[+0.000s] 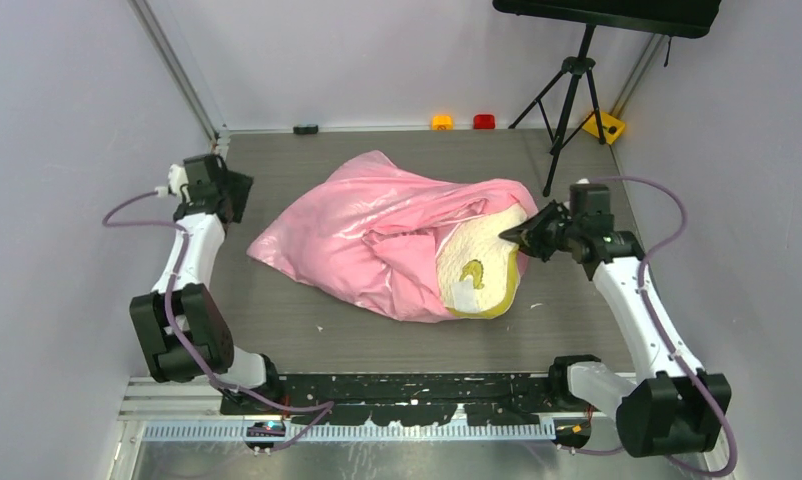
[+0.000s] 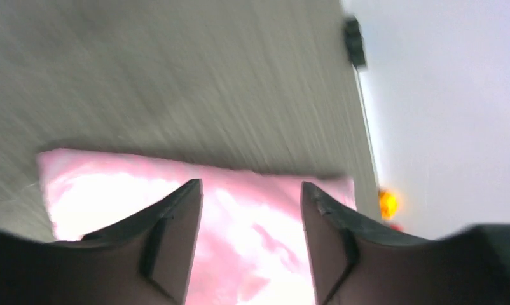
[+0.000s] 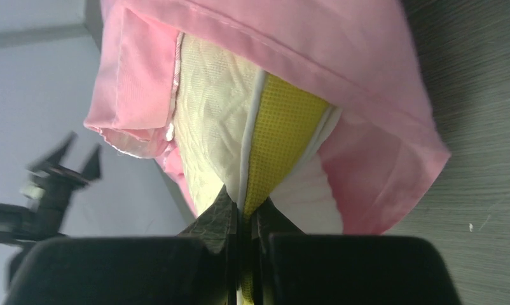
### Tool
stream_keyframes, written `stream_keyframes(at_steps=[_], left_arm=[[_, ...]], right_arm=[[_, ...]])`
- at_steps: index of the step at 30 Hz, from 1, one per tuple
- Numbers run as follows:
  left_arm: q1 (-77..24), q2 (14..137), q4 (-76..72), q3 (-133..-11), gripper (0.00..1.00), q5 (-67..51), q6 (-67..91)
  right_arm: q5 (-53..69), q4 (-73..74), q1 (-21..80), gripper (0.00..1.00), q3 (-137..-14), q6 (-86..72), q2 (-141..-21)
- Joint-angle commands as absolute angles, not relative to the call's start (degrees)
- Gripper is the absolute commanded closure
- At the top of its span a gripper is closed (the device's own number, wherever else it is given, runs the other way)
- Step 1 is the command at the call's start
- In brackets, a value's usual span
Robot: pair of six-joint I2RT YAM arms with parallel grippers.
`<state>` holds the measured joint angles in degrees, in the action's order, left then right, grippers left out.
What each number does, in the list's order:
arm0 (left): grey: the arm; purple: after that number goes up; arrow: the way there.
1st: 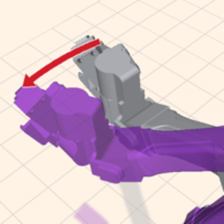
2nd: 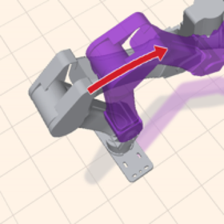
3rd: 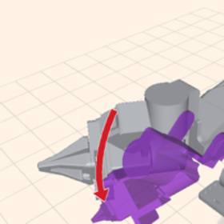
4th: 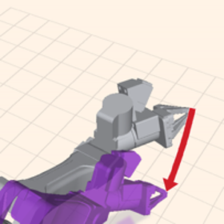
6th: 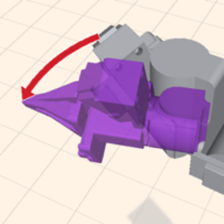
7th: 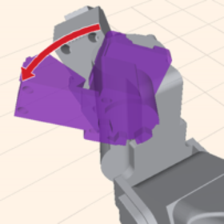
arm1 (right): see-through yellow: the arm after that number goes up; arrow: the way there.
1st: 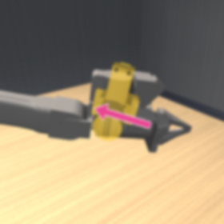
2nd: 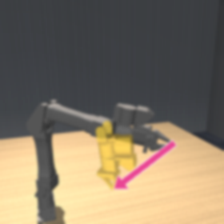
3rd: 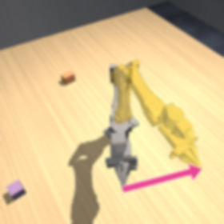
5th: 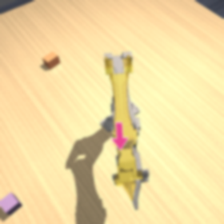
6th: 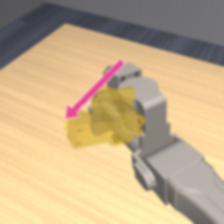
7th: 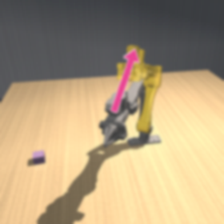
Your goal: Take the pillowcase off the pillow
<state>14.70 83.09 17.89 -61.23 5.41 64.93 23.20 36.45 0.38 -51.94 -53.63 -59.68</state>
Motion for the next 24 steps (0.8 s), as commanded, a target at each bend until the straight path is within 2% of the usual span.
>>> stream_keyframes(at_steps=[1,3,4,10,18,20,21,22,24], left_arm=[[7.5,78.5,20.8,-65.0,0.31,4.1,50.6],[5.3,75.2,24.0,-65.5,0.08,3.4,47.6],[4.0,73.8,26.2,-65.8,0.02,3.3,46.1],[-8.9,65.5,29.3,-61.8,0.00,1.4,38.0],[-38.9,59.9,27.8,-59.9,0.03,10.6,30.0],[-45.2,60.9,28.2,-61.0,0.04,11.0,26.7],[-48.5,61.7,29.1,-61.9,0.05,12.2,25.1],[-51.7,62.7,30.8,-62.8,0.06,14.1,23.4],[-57.7,64.8,33.3,-64.9,0.06,18.8,21.3]], right_arm=[[21.6,26.2,8.8,1.00,-52.4,-50.6,-62.3],[21.5,23.9,10.7,1.00,-50.7,-51.0,-64.5],[21.3,23.0,11.5,1.00,-50.0,-51.1,-65.4],[18.5,19.9,16.4,1.00,-47.8,-49.4,-66.9],[18.7,17.4,25.4,0.97,-48.6,-46.1,-69.7],[19.9,17.4,25.8,0.90,-49.3,-44.8,-70.6],[20.0,17.9,25.8,0.82,-49.7,-44.0,-70.9],[19.3,19.0,25.8,0.69,-50.4,-43.2,-70.9],[16.2,21.8,25.8,0.34,-51.2,-41.9,-70.4]])
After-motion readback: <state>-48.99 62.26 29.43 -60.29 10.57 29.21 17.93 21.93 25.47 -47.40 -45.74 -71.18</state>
